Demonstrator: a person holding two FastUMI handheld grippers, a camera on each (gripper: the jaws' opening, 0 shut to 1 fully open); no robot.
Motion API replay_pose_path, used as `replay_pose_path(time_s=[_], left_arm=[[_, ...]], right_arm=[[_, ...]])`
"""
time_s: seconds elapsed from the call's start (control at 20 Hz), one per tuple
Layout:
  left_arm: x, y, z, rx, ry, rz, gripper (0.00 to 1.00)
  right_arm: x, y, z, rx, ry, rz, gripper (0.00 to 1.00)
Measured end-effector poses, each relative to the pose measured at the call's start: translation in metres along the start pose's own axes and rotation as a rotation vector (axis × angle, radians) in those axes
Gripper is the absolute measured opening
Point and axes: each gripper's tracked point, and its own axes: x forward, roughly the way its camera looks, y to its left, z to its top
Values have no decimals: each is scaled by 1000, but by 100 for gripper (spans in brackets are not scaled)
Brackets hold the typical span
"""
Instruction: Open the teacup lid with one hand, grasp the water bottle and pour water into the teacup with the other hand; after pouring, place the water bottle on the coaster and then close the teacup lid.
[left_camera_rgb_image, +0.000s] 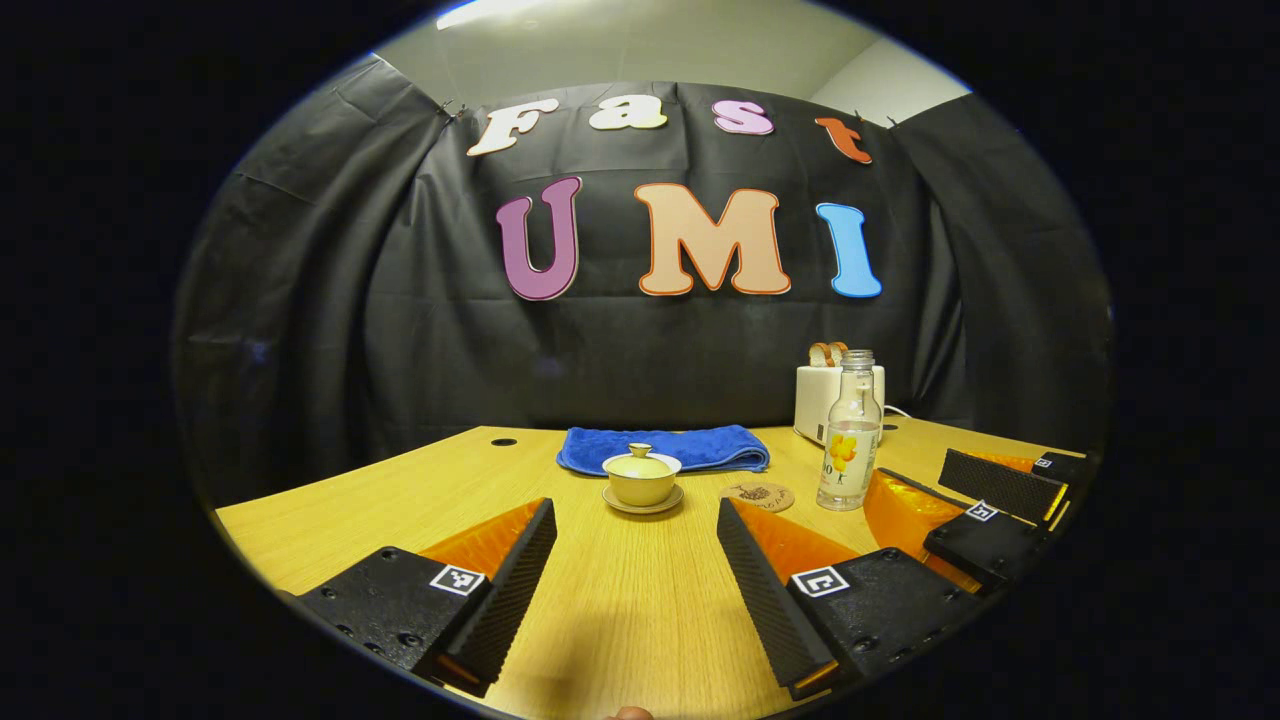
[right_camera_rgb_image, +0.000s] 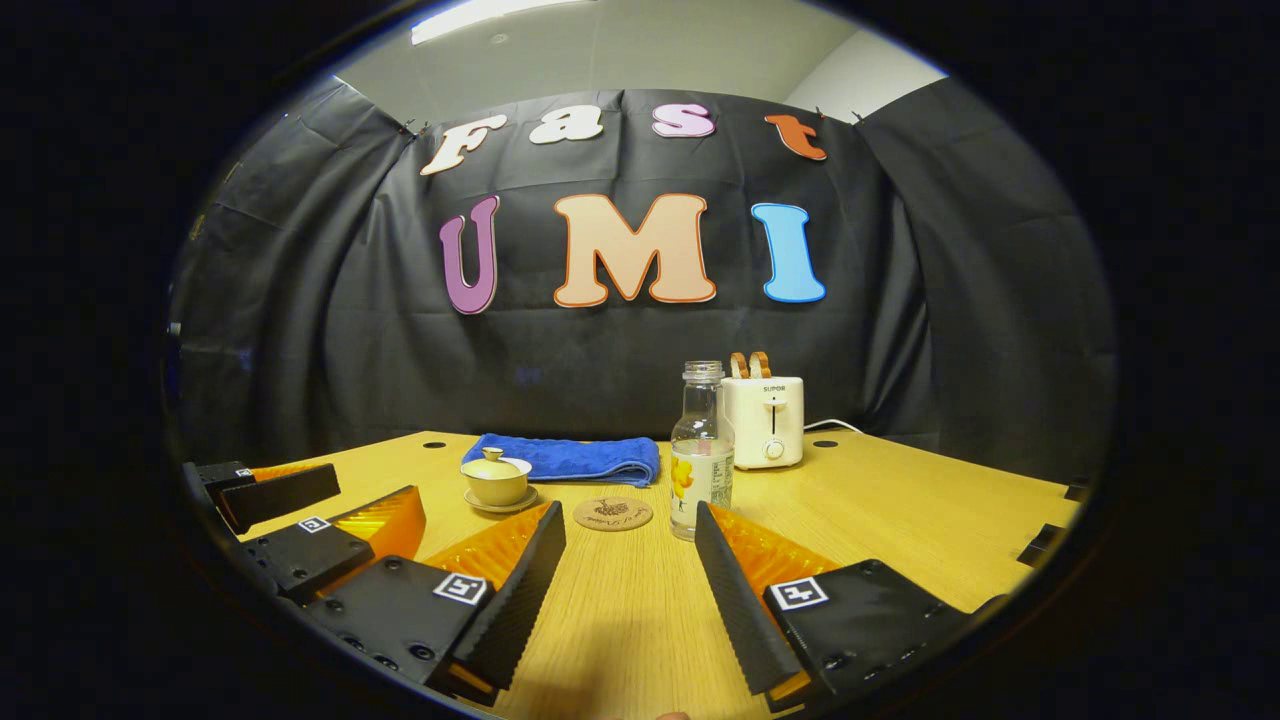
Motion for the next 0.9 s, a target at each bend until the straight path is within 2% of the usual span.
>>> replay_pose_path(time_s=[0.4, 0.7, 0.9], left_arm=[[16, 0, 1, 4, -7, -16, 94], [78, 13, -3, 0, 0, -68, 95], [127, 23, -8, 10, 27, -39, 95]], right_arm=[[4, 1, -1, -1, 3, 17, 86], [22, -34, -1, -1, 4, -22, 86], [29, -58, -2, -4, 10, -60, 86]])
